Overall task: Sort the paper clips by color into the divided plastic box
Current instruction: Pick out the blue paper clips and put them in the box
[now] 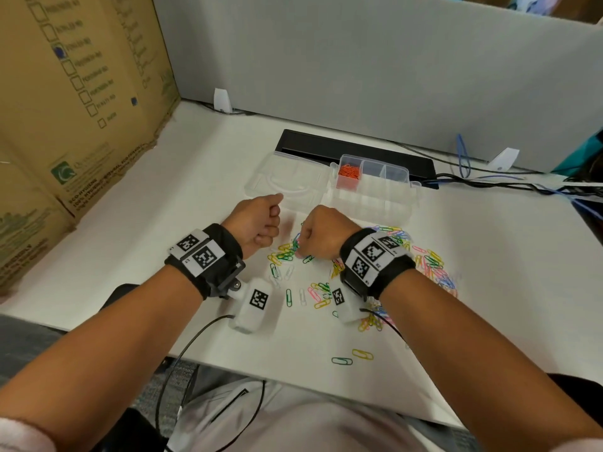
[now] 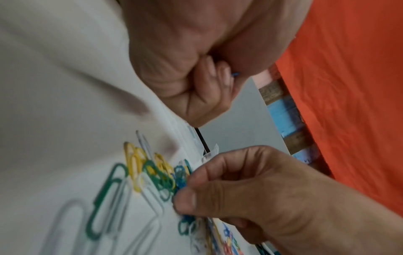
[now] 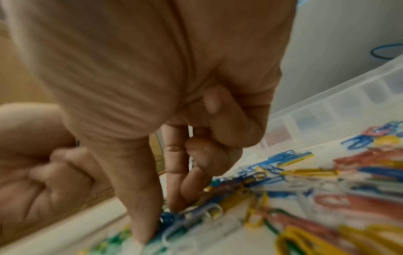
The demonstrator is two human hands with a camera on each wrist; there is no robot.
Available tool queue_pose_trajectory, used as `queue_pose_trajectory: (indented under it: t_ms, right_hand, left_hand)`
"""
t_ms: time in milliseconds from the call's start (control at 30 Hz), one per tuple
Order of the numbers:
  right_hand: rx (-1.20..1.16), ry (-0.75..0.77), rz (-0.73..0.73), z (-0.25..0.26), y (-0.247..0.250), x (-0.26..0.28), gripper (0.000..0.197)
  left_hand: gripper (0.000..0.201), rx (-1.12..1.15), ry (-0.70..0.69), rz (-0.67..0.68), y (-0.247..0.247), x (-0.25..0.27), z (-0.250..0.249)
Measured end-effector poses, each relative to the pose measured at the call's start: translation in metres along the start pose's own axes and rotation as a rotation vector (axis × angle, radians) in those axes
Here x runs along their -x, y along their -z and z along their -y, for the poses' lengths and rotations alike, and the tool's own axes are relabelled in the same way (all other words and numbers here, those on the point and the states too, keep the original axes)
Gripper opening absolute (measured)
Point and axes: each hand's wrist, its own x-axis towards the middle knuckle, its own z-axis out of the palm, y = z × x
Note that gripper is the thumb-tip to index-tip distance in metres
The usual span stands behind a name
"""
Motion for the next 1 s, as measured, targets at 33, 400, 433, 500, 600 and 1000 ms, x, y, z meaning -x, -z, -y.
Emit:
queue_pose_trajectory:
  t_ms: [33,400,433,500,600,1000]
  right_hand:
    - [0.036,-0.004,0.002,0.001,-0.001,-0.002,0.012]
    - [-0.37,0.001,-0.03,-0.02,0.028,0.026,0.005]
    - [-0.416,0.0,-0.032,-0.02,0.03,0.029,0.005]
    - [-0.473,-0.01,-0.049,-0.02,0.034,0.031,0.004]
    - [-0.483,0.001,-0.088,-0.018,0.037,0.032,0.005]
    - [-0.09,0.067,-0.01,-0.017,0.025,0.011,0.011]
  left_hand:
    - [0.041,0.006,0.001,0.013,0.001,-0.001,0.0]
    - [0.031,0.031,0.057,0.093,0.001,-0.002,0.006]
    - [0.03,0.015,0.055,0.098,0.0,-0.001,0.007]
    - [0.027,-0.034,0.037,0.104,-0.002,0.0,0.008]
    - [0.026,-0.055,0.021,0.099,-0.003,0.0,0.009]
    - [0.036,-0.228,0.043,0.027,-0.011,-0.008,-0.005]
